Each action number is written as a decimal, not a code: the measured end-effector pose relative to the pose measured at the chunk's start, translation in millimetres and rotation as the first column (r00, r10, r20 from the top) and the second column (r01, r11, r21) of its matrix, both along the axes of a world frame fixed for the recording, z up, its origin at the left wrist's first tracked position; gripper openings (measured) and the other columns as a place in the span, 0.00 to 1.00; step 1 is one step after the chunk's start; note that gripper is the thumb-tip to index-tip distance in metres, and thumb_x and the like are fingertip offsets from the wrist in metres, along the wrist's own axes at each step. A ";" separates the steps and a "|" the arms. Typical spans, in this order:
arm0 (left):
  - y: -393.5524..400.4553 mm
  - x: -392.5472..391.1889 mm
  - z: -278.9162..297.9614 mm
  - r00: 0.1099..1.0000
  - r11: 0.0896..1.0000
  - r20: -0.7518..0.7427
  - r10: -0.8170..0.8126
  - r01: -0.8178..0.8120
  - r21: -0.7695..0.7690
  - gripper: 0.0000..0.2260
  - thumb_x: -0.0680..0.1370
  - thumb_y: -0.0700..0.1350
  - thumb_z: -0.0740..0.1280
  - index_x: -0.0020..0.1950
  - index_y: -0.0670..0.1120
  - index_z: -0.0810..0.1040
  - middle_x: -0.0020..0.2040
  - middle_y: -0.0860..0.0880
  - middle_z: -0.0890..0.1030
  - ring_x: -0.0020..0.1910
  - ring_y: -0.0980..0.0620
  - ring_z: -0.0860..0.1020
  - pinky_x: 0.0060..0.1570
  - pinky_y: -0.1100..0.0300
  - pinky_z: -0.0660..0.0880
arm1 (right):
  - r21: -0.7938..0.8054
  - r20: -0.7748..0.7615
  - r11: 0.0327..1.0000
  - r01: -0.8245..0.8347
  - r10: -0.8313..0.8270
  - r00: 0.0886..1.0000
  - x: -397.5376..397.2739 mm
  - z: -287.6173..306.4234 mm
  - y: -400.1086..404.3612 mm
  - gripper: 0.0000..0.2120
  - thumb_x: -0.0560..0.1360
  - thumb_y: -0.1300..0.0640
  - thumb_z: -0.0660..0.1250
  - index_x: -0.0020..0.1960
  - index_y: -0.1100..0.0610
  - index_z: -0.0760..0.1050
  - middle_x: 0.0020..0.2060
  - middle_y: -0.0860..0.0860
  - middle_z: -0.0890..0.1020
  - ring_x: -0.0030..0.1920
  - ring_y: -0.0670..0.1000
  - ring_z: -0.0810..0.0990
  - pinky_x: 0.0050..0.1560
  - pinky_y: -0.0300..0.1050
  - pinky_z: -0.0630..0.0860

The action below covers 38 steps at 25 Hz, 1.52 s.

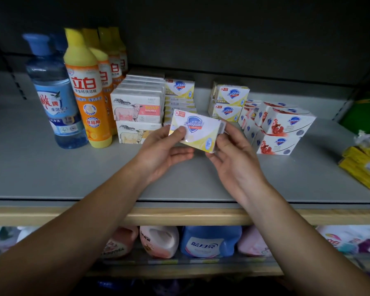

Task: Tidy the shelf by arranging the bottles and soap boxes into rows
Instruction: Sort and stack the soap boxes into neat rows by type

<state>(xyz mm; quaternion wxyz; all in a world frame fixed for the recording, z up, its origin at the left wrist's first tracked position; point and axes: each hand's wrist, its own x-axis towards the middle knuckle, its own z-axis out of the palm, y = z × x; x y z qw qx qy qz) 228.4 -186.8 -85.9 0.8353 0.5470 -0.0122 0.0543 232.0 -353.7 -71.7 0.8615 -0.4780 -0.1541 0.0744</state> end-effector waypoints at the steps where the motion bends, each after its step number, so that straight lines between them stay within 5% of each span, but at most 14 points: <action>1: -0.8 -0.5 -0.8 0.998 0.995 0.028 0.053 -0.055 0.077 0.10 0.76 0.44 0.69 0.54 0.40 0.79 0.43 0.42 0.85 0.37 0.47 0.84 0.37 0.57 0.81 | -0.067 -0.010 0.997 0.043 -0.044 0.999 2.5 2.9 -5.2 0.13 0.79 0.64 0.62 0.63 0.56 0.74 0.52 0.56 0.80 0.51 0.53 0.80 0.49 0.44 0.79; 3: -3.3 -2.2 -0.1 0.987 0.955 0.099 0.125 -0.147 0.258 0.10 0.76 0.41 0.70 0.54 0.38 0.79 0.46 0.40 0.84 0.39 0.45 0.84 0.38 0.56 0.81 | -0.387 0.102 0.905 0.176 -0.148 0.984 10.4 9.2 -15.2 0.12 0.78 0.58 0.67 0.62 0.53 0.76 0.49 0.54 0.80 0.51 0.52 0.82 0.54 0.50 0.79; 5: -7.7 -4.4 7.7 0.979 0.896 0.163 0.123 -0.180 0.407 0.09 0.75 0.40 0.72 0.53 0.38 0.79 0.47 0.39 0.83 0.40 0.44 0.84 0.39 0.53 0.82 | -0.663 0.311 0.687 0.298 -0.109 0.944 19.5 16.0 -24.1 0.11 0.75 0.53 0.70 0.58 0.49 0.78 0.50 0.51 0.82 0.50 0.48 0.82 0.54 0.49 0.79; 7: -6.4 -3.8 23.0 0.974 0.848 0.198 0.107 -0.194 0.493 0.11 0.75 0.41 0.72 0.56 0.40 0.79 0.48 0.42 0.81 0.43 0.44 0.84 0.42 0.49 0.83 | -0.732 0.428 0.578 0.362 -0.024 0.903 30.5 26.2 -27.4 0.09 0.75 0.51 0.71 0.55 0.46 0.80 0.49 0.47 0.82 0.49 0.46 0.82 0.52 0.47 0.79; 9: 7.3 -0.1 43.4 0.939 0.732 0.298 0.171 -0.324 0.599 0.13 0.77 0.47 0.70 0.59 0.45 0.78 0.47 0.53 0.82 0.44 0.56 0.83 0.44 0.60 0.82 | -0.727 0.461 0.566 0.389 -0.017 0.887 45.4 37.0 -26.8 0.09 0.75 0.53 0.71 0.54 0.45 0.79 0.49 0.45 0.82 0.49 0.48 0.82 0.54 0.48 0.79; 11: 29.5 5.1 65.3 0.818 0.382 0.514 0.258 -0.575 0.724 0.15 0.77 0.55 0.66 0.61 0.51 0.78 0.47 0.59 0.81 0.45 0.62 0.80 0.40 0.70 0.77 | -0.709 0.503 0.544 0.448 -0.055 0.863 64.5 44.0 -21.7 0.10 0.75 0.55 0.71 0.55 0.45 0.78 0.50 0.46 0.81 0.49 0.49 0.81 0.53 0.46 0.78; 13: 52.4 15.8 76.4 0.712 0.028 0.666 0.221 -0.687 0.726 0.19 0.78 0.59 0.63 0.62 0.48 0.79 0.54 0.51 0.81 0.51 0.55 0.79 0.47 0.61 0.76 | -0.701 0.589 0.450 0.553 -0.071 0.805 87.3 47.6 -11.3 0.13 0.74 0.55 0.71 0.59 0.49 0.78 0.54 0.47 0.78 0.51 0.47 0.77 0.51 0.38 0.71; 15: 67.4 30.6 77.0 0.765 -0.221 0.614 0.193 -0.576 0.787 0.24 0.78 0.61 0.60 0.65 0.47 0.77 0.62 0.45 0.79 0.61 0.45 0.75 0.58 0.50 0.73 | -0.687 0.659 0.369 0.626 -0.045 0.751 111.3 51.2 4.2 0.16 0.75 0.56 0.70 0.62 0.54 0.77 0.57 0.50 0.75 0.54 0.47 0.74 0.51 0.32 0.63; 17: 74.5 43.0 67.6 0.834 -0.351 0.507 0.218 -0.418 0.838 0.27 0.78 0.64 0.56 0.69 0.49 0.74 0.68 0.46 0.75 0.68 0.43 0.70 0.69 0.44 0.64 | -0.675 0.698 0.326 0.662 -0.009 0.716 134.9 53.4 21.9 0.18 0.75 0.58 0.70 0.64 0.56 0.76 0.59 0.53 0.74 0.58 0.51 0.74 0.53 0.33 0.63; 19: 76.8 49.5 53.1 0.825 -0.401 0.514 0.236 -0.399 0.825 0.28 0.78 0.67 0.53 0.71 0.52 0.72 0.70 0.48 0.74 0.71 0.44 0.68 0.72 0.42 0.56 | -0.667 0.716 0.301 0.681 0.008 0.698 157.7 54.2 39.5 0.18 0.75 0.58 0.69 0.65 0.57 0.75 0.60 0.55 0.74 0.61 0.55 0.74 0.58 0.37 0.65; 23: 76.9 55.9 39.3 0.731 -0.411 0.641 0.235 -0.523 0.747 0.27 0.77 0.65 0.53 0.66 0.51 0.77 0.64 0.49 0.79 0.65 0.43 0.73 0.65 0.45 0.61 | -0.641 0.766 0.192 0.744 0.091 0.637 201.2 53.3 75.8 0.20 0.77 0.54 0.67 0.68 0.53 0.74 0.64 0.56 0.75 0.64 0.60 0.71 0.64 0.46 0.66; 32: 78.8 63.4 36.0 0.665 -0.389 0.698 0.264 -0.589 0.709 0.26 0.77 0.65 0.54 0.61 0.51 0.81 0.60 0.50 0.82 0.61 0.44 0.75 0.61 0.47 0.63 | -0.509 0.849 0.105 0.854 0.227 0.478 235.9 33.1 111.9 0.14 0.78 0.50 0.64 0.60 0.52 0.81 0.50 0.59 0.84 0.53 0.62 0.79 0.55 0.53 0.73; 38: 78.3 63.3 35.8 0.667 -0.409 0.696 0.266 -0.576 0.708 0.26 0.77 0.65 0.54 0.62 0.51 0.80 0.60 0.49 0.82 0.60 0.43 0.75 0.59 0.46 0.65 | -0.612 0.746 -0.051 0.790 0.294 0.597 221.5 45.3 105.3 0.24 0.78 0.41 0.60 0.70 0.49 0.71 0.64 0.57 0.77 0.63 0.62 0.72 0.62 0.52 0.69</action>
